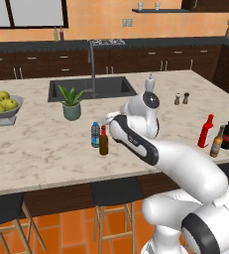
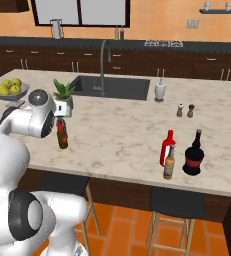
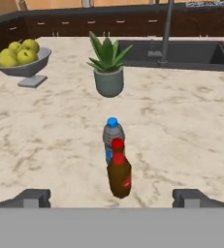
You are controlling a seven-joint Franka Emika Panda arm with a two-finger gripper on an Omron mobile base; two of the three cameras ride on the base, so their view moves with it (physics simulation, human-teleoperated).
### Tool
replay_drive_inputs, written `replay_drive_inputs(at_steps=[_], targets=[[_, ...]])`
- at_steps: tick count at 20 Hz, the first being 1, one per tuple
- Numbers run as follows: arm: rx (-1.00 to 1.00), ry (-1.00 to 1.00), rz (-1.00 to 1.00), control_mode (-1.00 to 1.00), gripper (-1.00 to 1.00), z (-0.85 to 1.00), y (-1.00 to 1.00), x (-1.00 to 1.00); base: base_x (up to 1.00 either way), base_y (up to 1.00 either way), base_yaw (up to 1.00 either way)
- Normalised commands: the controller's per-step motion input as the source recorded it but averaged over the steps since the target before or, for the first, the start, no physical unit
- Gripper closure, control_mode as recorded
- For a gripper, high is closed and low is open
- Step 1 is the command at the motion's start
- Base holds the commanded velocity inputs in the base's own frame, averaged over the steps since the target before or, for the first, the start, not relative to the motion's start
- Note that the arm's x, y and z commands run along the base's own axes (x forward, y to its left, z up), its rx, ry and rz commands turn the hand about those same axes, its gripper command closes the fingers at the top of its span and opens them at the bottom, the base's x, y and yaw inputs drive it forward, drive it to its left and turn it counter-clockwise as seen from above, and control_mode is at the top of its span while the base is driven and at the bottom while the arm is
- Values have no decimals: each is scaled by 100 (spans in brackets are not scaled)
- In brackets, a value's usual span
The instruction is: Move the plastic bottles in the middle to the plastics group, and the glass bottles in the middle to the glass group.
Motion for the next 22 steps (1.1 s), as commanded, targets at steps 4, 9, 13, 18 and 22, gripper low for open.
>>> replay_drive_inputs(at_steps=[4,9,13,18,22], targets=[[0,-8,0,-100,-100,-46,0,28,0,0,0],[1,-5,0,-100,-100,-53,0,3,0,0,0],[2,-7,0,-100,-100,-38,1,15,0,0,0],[3,-2,0,-100,-100,-2,4,31,0,0,0],[0,-1,0,-100,-100,0,4,35,0,0,0]])
